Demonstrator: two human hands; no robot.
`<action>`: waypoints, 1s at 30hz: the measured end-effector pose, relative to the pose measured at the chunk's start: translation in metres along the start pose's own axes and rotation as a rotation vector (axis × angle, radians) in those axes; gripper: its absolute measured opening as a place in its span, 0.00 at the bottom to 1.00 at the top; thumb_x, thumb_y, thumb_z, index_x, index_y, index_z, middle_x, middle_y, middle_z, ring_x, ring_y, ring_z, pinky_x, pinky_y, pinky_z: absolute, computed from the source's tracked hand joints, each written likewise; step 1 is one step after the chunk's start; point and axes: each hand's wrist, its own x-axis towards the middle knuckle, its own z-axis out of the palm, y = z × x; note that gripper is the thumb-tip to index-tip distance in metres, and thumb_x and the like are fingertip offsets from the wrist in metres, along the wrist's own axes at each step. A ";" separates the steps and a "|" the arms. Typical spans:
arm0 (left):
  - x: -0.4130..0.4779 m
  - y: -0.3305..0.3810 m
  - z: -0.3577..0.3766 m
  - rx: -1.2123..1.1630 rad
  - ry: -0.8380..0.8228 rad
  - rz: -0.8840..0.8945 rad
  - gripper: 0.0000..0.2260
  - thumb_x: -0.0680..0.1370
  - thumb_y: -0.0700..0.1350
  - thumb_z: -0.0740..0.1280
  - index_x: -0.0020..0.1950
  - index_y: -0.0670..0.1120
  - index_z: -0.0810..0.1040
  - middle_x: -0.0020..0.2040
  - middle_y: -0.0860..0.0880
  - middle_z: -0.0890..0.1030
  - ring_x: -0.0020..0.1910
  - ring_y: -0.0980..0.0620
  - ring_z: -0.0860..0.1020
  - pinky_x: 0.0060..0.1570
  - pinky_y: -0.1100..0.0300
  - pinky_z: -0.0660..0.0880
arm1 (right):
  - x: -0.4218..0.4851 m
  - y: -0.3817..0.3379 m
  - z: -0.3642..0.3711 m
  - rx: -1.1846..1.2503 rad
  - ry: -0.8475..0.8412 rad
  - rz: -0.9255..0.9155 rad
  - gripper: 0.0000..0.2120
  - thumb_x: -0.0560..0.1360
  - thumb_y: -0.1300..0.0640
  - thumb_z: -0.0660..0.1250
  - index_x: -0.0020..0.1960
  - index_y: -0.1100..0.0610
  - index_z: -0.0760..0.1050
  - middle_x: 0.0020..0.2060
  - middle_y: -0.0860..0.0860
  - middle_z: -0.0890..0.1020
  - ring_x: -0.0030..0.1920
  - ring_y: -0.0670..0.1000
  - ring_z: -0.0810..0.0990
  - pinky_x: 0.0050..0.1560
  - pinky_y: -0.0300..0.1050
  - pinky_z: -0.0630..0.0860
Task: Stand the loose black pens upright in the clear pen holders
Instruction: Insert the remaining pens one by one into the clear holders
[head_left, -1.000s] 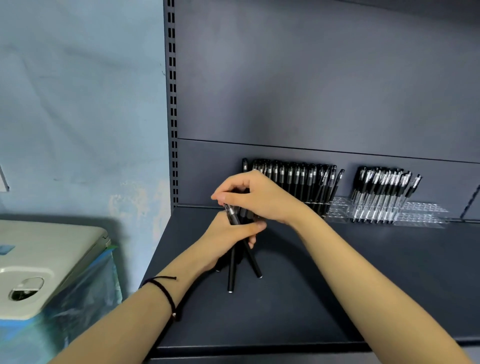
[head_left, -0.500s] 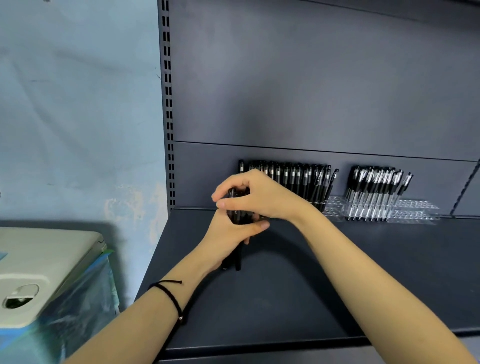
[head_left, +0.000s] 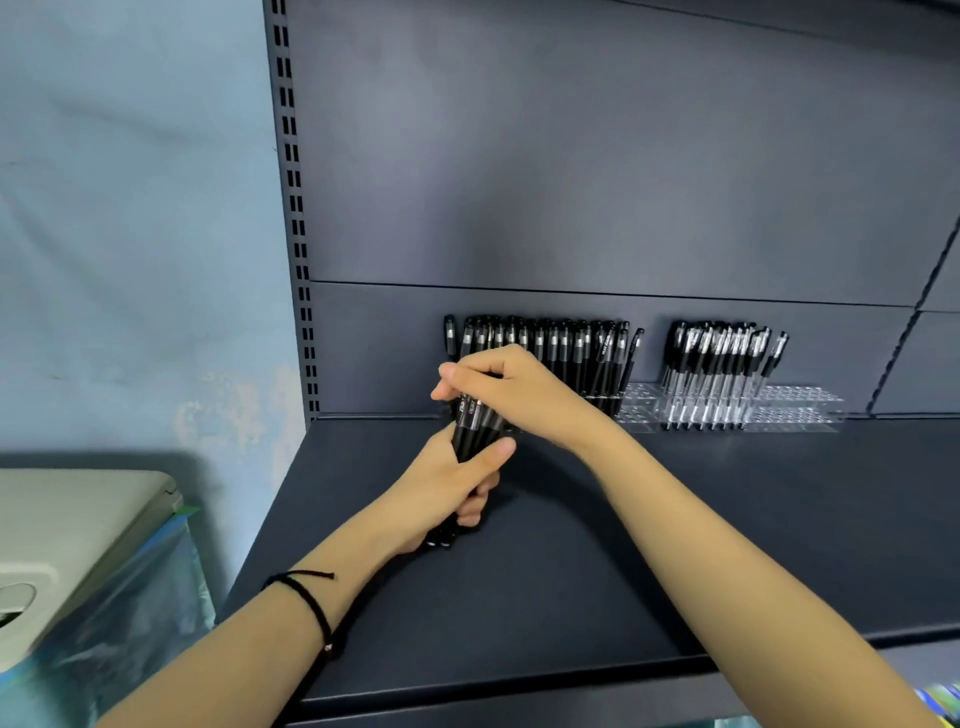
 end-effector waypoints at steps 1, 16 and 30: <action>0.004 0.003 0.008 -0.015 -0.012 0.000 0.08 0.80 0.48 0.64 0.46 0.47 0.68 0.29 0.50 0.68 0.24 0.55 0.62 0.25 0.62 0.60 | -0.002 0.004 -0.009 0.045 0.047 -0.008 0.13 0.80 0.51 0.63 0.47 0.55 0.84 0.44 0.47 0.85 0.50 0.43 0.82 0.59 0.36 0.74; 0.095 -0.001 0.143 -0.164 0.298 0.007 0.05 0.81 0.44 0.64 0.52 0.44 0.77 0.39 0.46 0.82 0.30 0.54 0.74 0.25 0.61 0.70 | -0.060 0.106 -0.104 0.418 0.494 0.212 0.14 0.79 0.54 0.65 0.64 0.51 0.72 0.45 0.49 0.75 0.37 0.45 0.75 0.31 0.34 0.74; 0.136 -0.032 0.164 -0.187 0.527 -0.018 0.11 0.80 0.43 0.66 0.58 0.38 0.74 0.38 0.46 0.84 0.28 0.54 0.75 0.25 0.60 0.70 | -0.037 0.159 -0.146 0.127 0.368 0.284 0.30 0.82 0.44 0.53 0.57 0.73 0.73 0.53 0.67 0.80 0.53 0.64 0.79 0.58 0.61 0.74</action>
